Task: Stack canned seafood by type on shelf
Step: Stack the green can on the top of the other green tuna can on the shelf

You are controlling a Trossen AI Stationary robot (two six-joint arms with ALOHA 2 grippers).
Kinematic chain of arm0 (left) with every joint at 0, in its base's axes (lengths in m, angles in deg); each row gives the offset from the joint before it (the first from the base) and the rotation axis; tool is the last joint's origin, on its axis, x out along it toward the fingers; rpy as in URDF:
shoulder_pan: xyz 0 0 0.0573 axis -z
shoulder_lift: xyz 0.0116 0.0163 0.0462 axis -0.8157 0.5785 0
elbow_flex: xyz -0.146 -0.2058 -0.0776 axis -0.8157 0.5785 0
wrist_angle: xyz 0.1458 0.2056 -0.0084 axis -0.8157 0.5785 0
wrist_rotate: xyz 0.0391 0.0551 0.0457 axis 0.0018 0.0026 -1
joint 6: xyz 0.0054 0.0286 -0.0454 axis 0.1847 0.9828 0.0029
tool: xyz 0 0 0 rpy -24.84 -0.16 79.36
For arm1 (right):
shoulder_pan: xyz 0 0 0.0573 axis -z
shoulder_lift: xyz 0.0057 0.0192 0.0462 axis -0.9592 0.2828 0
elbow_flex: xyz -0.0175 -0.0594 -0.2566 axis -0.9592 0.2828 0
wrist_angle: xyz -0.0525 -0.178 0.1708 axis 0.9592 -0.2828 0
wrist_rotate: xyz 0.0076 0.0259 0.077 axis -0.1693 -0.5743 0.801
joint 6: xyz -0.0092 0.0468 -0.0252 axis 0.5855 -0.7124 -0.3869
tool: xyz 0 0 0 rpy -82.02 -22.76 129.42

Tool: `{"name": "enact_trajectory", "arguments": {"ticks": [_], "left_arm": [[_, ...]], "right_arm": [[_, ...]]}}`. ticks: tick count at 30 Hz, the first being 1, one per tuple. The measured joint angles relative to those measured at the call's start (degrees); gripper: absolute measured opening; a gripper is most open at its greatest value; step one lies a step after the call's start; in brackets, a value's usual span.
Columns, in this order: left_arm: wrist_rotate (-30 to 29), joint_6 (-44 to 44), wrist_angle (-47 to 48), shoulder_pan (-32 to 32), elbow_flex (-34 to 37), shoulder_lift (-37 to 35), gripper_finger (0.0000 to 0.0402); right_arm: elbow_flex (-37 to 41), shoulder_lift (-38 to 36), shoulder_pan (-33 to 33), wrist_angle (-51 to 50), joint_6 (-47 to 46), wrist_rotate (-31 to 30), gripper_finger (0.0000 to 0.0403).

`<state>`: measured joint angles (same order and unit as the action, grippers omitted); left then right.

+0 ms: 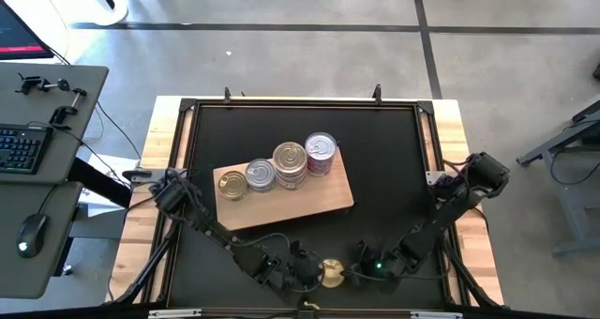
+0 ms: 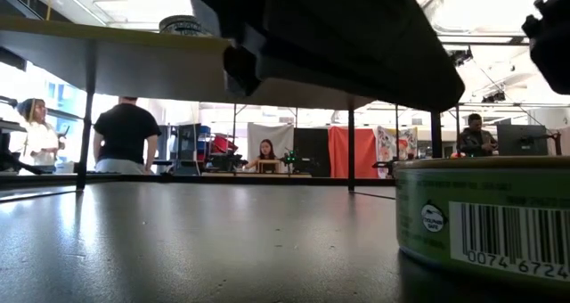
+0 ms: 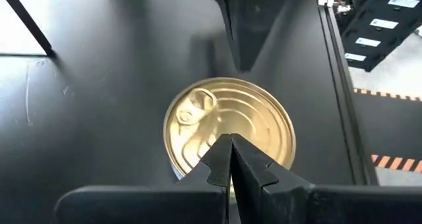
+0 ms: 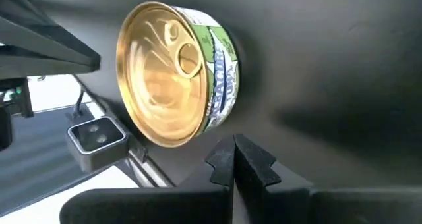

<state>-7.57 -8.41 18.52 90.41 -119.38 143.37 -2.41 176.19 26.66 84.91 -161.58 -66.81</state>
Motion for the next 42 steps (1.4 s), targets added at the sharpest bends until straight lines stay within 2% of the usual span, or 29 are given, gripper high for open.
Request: {"name": "enact_trajectory", "arguments": {"ticks": [3,8,13,31,42], "left_arm": [[1.7,2.0,0.0,-0.8,0.0,0.2,0.0],[8.0,2.6,0.2,-1.6,-0.1,1.6,0.0],[6.7,3.3,0.5,-1.0,-0.1,1.6,0.0],[4.5,3.7,3.4,0.7,-0.1,1.6,0.0],[4.8,3.9,3.8,0.4,-0.1,1.6,0.0]], "right_arm": [[-1.9,2.2,0.1,-0.4,0.6,-0.5,0.0],[-5.0,4.0,1.2,-3.5,1.7,-1.5,0.0],[-6.4,4.0,1.7,-8.6,1.7,-1.5,0.0],[-6.6,4.0,3.6,-6.2,1.8,-2.5,0.0],[-9.2,4.1,4.8,-4.7,6.3,-1.6,0.0]]}}
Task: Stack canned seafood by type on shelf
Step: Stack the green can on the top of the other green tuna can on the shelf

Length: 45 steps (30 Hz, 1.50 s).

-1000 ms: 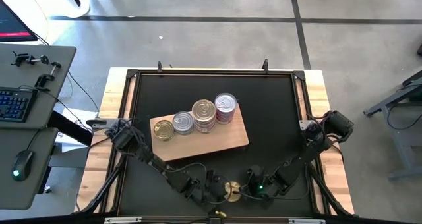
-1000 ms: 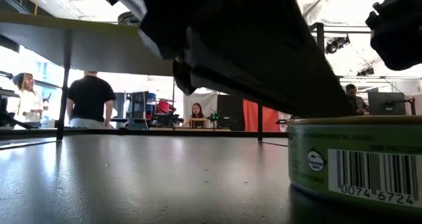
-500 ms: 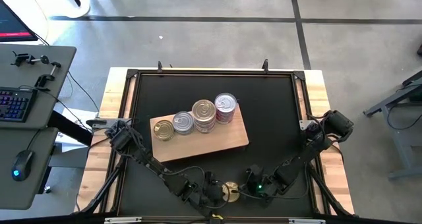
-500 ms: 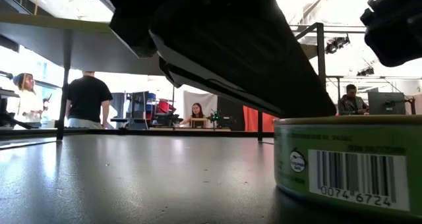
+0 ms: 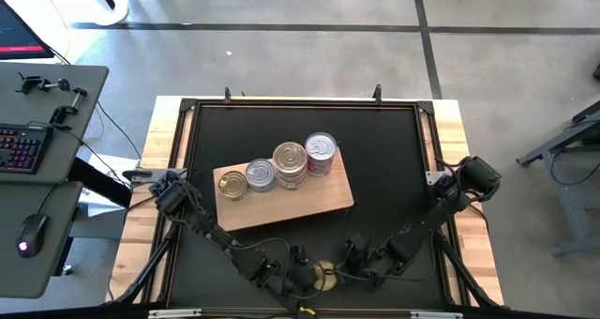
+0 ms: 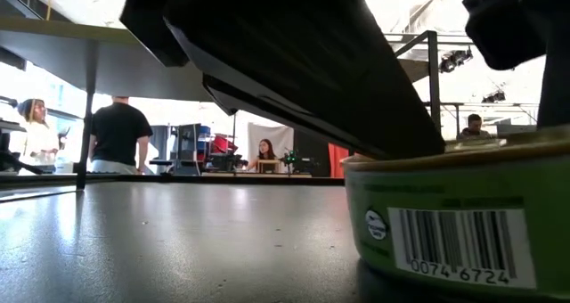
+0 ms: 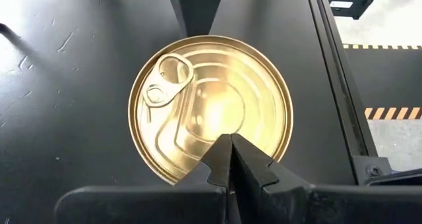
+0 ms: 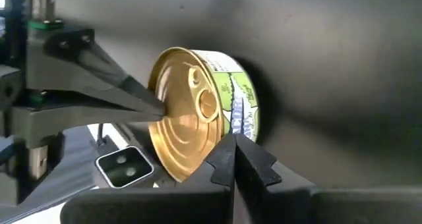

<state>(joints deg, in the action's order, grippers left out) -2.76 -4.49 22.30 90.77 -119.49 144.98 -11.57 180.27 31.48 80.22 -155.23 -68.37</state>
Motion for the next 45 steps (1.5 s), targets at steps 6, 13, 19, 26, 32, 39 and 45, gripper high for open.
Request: {"name": "enact_trajectory", "arguments": {"ticks": [6,13,19,26,32,39,45], "left_arm": [[-0.1,0.4,0.1,0.1,0.0,0.0,0.0],[-1.4,2.5,1.3,-0.3,0.4,0.8,0.0],[-0.9,1.2,0.4,-0.5,0.1,0.4,0.0],[-0.8,0.6,5.3,-0.1,0.1,-0.2,0.0],[-2.5,-1.8,12.3,1.5,0.1,-2.7,0.0],[-6.8,-10.0,19.5,5.2,0.1,-7.1,0.0],[-12.8,-14.5,21.4,8.1,0.1,-13.2,0.0]], "right_arm": [[-4.1,0.0,0.0,-3.1,1.4,0.0,0.0],[-8.6,-0.1,0.2,-5.0,3.8,-1.3,0.0],[-10.0,-0.1,0.1,-5.5,5.6,-1.9,0.0],[-10.0,-3.6,-0.7,-6.4,14.8,-5.9,0.0],[-10.0,-8.6,-0.3,-5.5,34.9,-5.1,0.0],[-15.8,-8.4,3.7,-10.6,56.8,9.6,0.0009],[-26.9,-5.2,6.7,-25.6,79.9,14.6,0.0099]]}}
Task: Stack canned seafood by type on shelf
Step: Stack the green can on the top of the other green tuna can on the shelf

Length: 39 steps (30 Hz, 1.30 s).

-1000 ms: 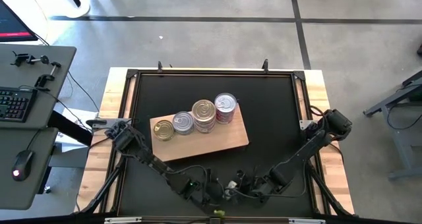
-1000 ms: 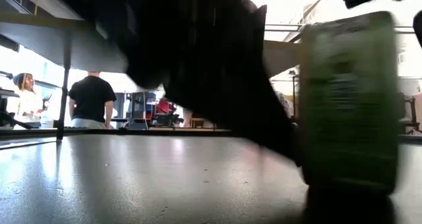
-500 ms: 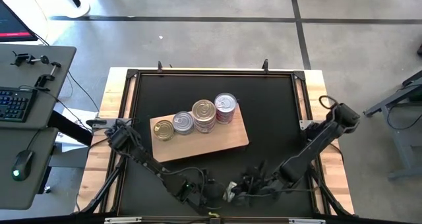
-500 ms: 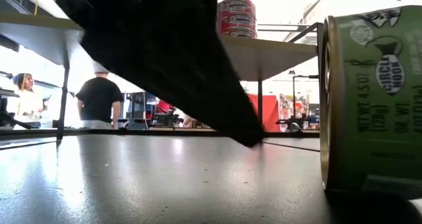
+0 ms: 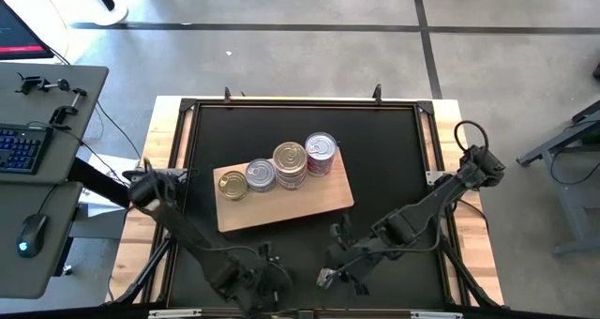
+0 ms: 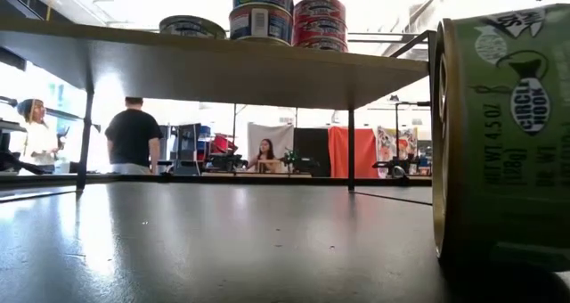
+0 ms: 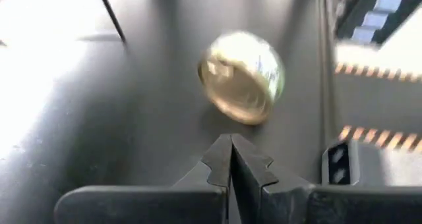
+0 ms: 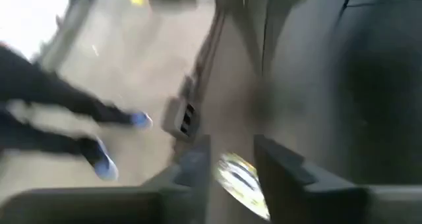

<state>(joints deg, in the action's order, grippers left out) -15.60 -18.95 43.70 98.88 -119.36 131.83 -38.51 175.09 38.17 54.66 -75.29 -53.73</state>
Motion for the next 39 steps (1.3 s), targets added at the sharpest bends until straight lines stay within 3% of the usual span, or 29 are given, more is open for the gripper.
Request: {"name": "enact_trajectory", "arguments": {"ticks": [4,8,12,19,26,30,39], "left_arm": [[-2.2,-3.4,-1.1,1.2,0.0,-5.8,0.0],[-2.6,-5.3,-2.9,1.8,0.0,-13.2,0.0],[-2.5,4.0,-2.5,1.7,0.0,-20.8,0.0],[-2.5,18.7,-1.3,-1.0,-0.1,-32.0,0.0],[-2.4,27.1,-0.7,-3.2,-0.1,-37.0,0.0],[-2.3,27.8,-0.7,-3.4,-0.1,-37.2,0.0],[-4.0,25.2,-2.0,-3.4,-0.1,-34.5,0.0]], "right_arm": [[-5.0,3.8,0.7,-8.5,11.9,0.2,0.0189],[-6.6,7.4,0.7,-10.6,23.2,0.5,0.0266],[-7.0,10.0,1.0,-12.0,24.5,1.4,0.0309],[-7.0,12.8,2.7,-16.6,25.2,5.2,0.0316],[-7.1,15.5,5.0,-15.6,26.8,6.4,0.0316],[-7.2,16.7,5.8,-15.3,27.5,10.0,0.0316],[-6.2,17.5,5.7,-15.3,33.7,10.6,0.0316]]}}
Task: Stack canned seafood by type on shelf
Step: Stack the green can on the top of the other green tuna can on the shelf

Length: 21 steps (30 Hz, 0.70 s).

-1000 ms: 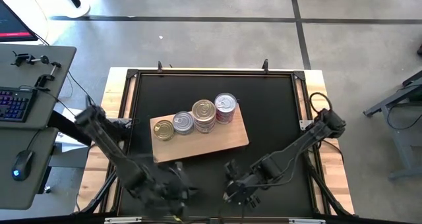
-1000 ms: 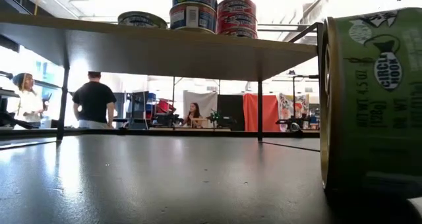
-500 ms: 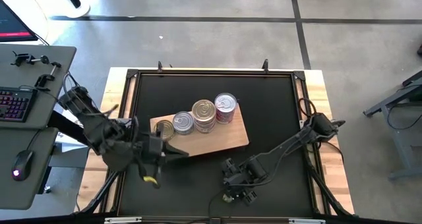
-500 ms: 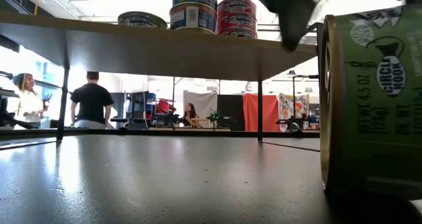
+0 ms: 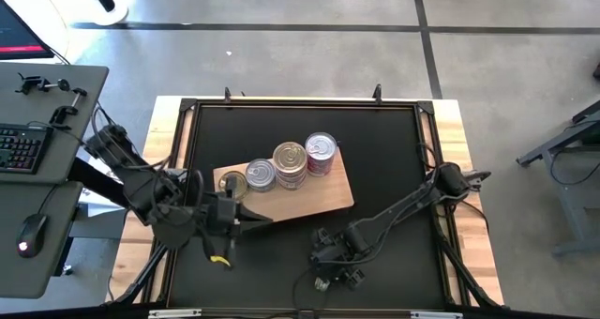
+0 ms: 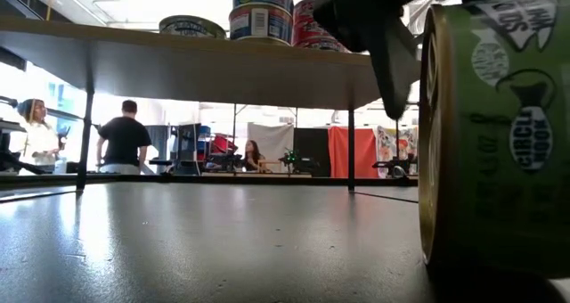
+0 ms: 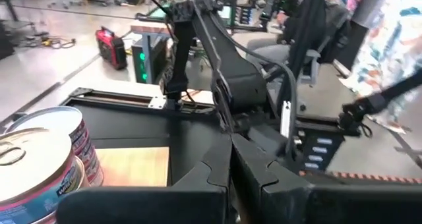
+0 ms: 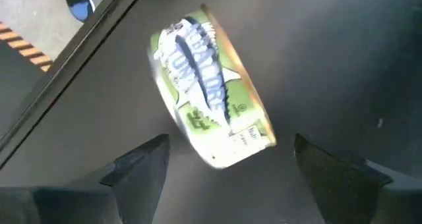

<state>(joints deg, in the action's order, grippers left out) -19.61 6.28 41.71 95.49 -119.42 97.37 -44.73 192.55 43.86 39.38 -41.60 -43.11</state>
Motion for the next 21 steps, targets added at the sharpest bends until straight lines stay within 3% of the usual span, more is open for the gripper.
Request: {"name": "enact_trajectory", "arguments": {"ticks": [15,21], "left_arm": [[-8.8,-5.4,-10.9,-0.3,0.0,4.7,0.0],[-11.0,-4.5,-21.1,-0.3,0.0,5.4,0.0]], "right_arm": [[0.0,0.0,-0.3,4.0,14.1,0.6,0.0315],[0.0,2.0,-0.8,4.2,14.8,1.2,0.0284]]}}
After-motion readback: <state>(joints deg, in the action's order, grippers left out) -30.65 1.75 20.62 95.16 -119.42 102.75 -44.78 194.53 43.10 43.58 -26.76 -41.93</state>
